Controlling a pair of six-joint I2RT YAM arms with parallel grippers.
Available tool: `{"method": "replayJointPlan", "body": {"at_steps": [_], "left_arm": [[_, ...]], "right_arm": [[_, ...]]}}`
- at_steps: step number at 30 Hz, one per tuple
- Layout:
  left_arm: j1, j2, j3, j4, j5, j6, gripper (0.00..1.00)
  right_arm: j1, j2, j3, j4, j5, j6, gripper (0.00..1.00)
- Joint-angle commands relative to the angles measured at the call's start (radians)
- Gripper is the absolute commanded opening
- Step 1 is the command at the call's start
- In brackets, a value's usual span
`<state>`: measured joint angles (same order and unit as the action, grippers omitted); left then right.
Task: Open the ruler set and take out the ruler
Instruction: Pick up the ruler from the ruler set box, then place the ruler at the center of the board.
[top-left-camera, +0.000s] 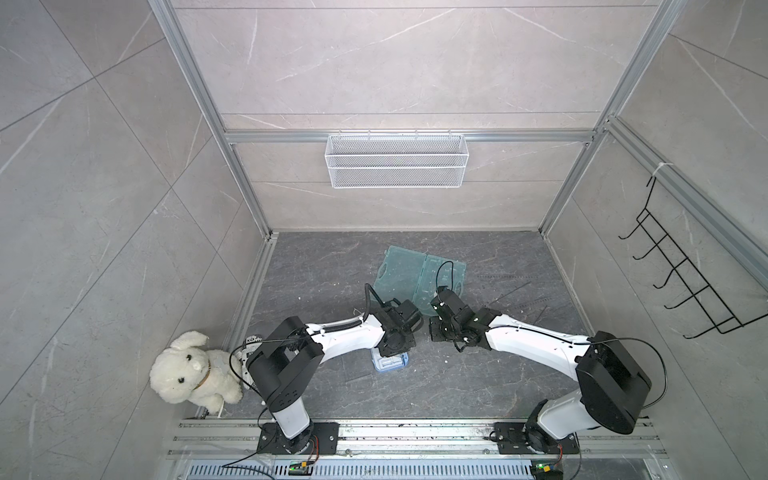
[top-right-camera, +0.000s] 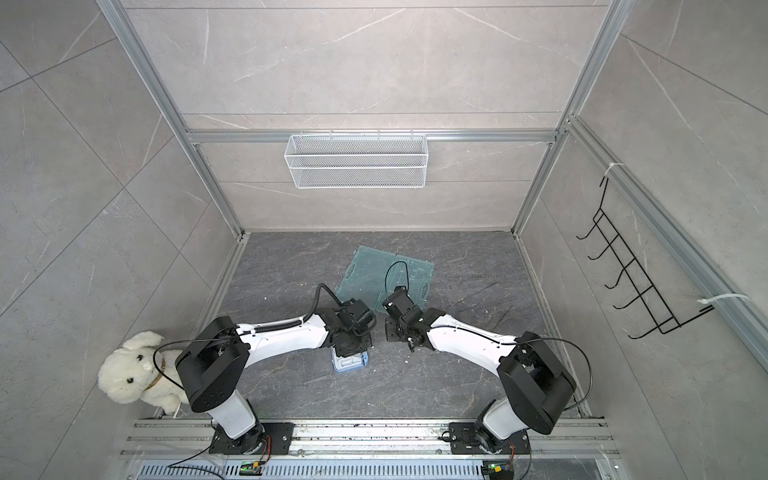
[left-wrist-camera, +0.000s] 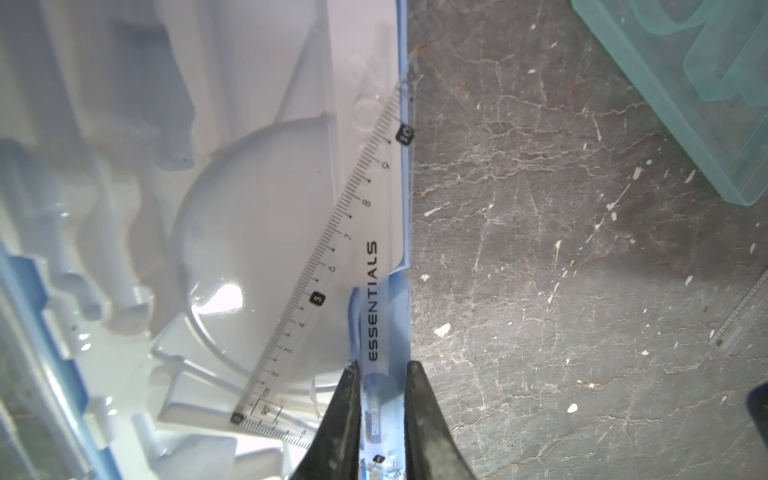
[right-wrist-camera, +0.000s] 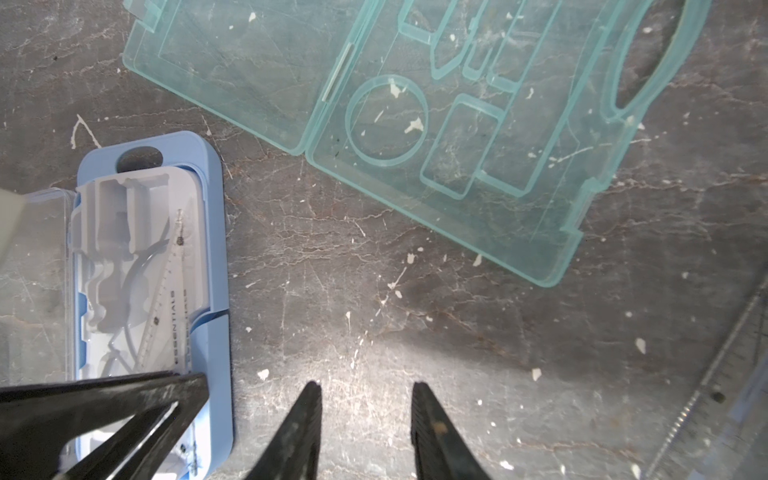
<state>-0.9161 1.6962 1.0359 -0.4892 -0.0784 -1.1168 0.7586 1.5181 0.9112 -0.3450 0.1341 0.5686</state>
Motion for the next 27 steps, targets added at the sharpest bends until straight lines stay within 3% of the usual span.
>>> {"method": "replayJointPlan", "body": {"at_steps": [1, 10, 14, 21, 27], "left_arm": [[-0.008, -0.051, 0.019, -0.055, -0.033, -0.003, 0.13], [-0.017, -0.095, 0.047, -0.109, -0.081, 0.018, 0.13], [-0.041, -0.084, 0.133, -0.138, -0.121, 0.095, 0.13], [-0.124, 0.074, 0.400, -0.212, -0.162, 0.264, 0.13], [-0.154, 0.220, 0.558, -0.183, -0.075, 0.355, 0.13]], "right_arm": [[-0.004, -0.008, -0.014, 0.006, 0.008, 0.012, 0.39], [-0.005, -0.011, -0.014, 0.001, 0.012, 0.014, 0.39], [-0.014, -0.055, 0.002, -0.066, 0.097, 0.031, 0.39], [-0.142, -0.302, 0.050, -0.430, 0.464, 0.177, 0.40], [-0.227, -0.600, 0.044, -0.599, 0.571, 0.285, 0.40]]}}
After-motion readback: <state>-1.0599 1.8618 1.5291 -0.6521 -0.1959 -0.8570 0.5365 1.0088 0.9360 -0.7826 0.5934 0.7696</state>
